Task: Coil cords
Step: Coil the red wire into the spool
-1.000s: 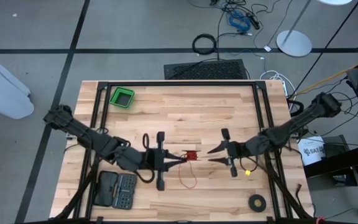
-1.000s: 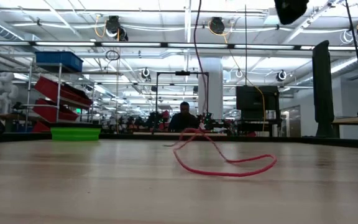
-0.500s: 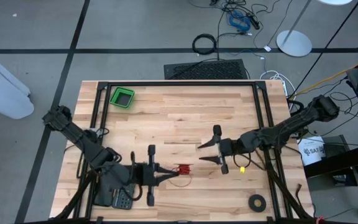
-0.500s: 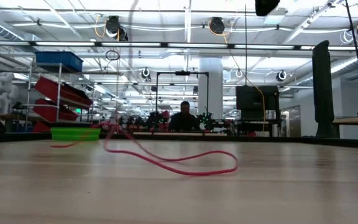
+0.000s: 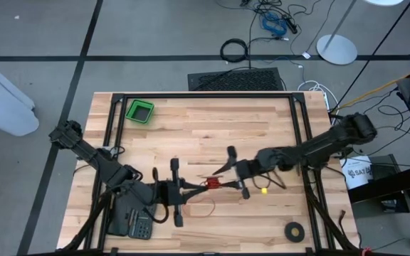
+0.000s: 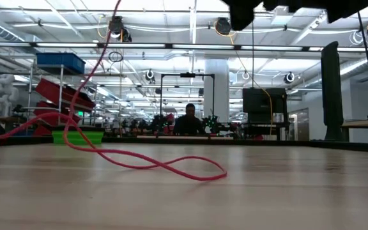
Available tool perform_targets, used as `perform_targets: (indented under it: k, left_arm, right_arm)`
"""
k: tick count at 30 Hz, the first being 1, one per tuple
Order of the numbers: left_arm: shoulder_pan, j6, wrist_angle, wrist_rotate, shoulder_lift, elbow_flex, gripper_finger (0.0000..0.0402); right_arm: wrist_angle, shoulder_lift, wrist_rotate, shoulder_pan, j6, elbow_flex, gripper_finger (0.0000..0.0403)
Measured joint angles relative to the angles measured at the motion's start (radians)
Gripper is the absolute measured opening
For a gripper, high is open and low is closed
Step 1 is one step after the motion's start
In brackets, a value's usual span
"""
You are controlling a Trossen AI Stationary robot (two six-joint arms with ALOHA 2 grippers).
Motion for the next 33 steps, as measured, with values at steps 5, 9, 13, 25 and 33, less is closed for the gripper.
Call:
perform_targets:
  k: [5,9,13,25,33]
  left_arm:
    - [0.003,-0.018,0.001,0.001,0.0,0.0,0.0002]
    - [0.003,-0.041,0.0,0.001,0.0,0.0,0.0003]
    - [-0.014,-0.049,-0.001,0.001,0.0,0.0,0.0003]
    - [-0.062,-0.059,-0.001,-0.06,0.0,0.0,0.0004]
    - [-0.062,-0.06,0.0,-0.075,0.0,0.0,0.0004]
  right_arm:
    - [0.024,0.154,-0.11,-0.021,-0.02,0.107,0.0181]
    - [0.027,0.252,-0.181,-0.016,-0.026,0.2,0.0181]
    - [0.029,0.32,-0.198,-0.011,-0.062,0.272,0.0181]
    - [0.06,0.37,-0.312,-0.001,-0.003,0.33,0.0147]
    - [0.098,0.375,-0.324,0.018,0.011,0.33,0.0099]
